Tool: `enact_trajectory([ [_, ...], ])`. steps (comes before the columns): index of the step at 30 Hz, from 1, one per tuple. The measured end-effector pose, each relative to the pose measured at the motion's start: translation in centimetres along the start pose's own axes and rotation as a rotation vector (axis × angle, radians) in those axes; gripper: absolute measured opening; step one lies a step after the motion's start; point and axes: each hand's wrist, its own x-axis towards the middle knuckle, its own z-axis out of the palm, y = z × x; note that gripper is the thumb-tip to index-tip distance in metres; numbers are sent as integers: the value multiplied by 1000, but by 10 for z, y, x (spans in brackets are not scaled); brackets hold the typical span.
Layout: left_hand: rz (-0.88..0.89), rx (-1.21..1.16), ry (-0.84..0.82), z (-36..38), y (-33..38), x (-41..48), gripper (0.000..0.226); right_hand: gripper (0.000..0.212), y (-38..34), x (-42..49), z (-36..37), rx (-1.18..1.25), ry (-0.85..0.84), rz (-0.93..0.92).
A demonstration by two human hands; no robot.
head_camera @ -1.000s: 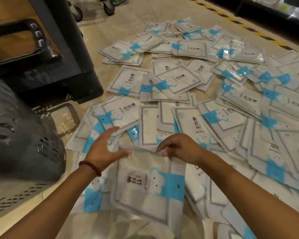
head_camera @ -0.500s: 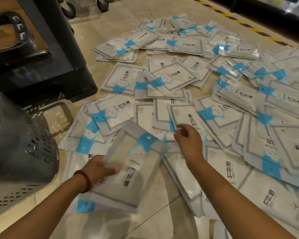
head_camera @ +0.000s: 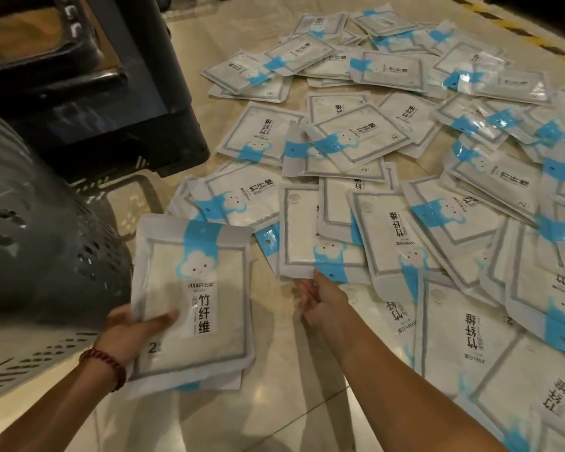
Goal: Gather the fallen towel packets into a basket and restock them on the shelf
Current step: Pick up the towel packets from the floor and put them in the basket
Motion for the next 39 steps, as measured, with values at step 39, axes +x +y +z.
enact_trajectory([
  [39, 37, -44, -116, 43, 7, -12, 20, 19, -45, -28, -135, -1177, 289, -751],
])
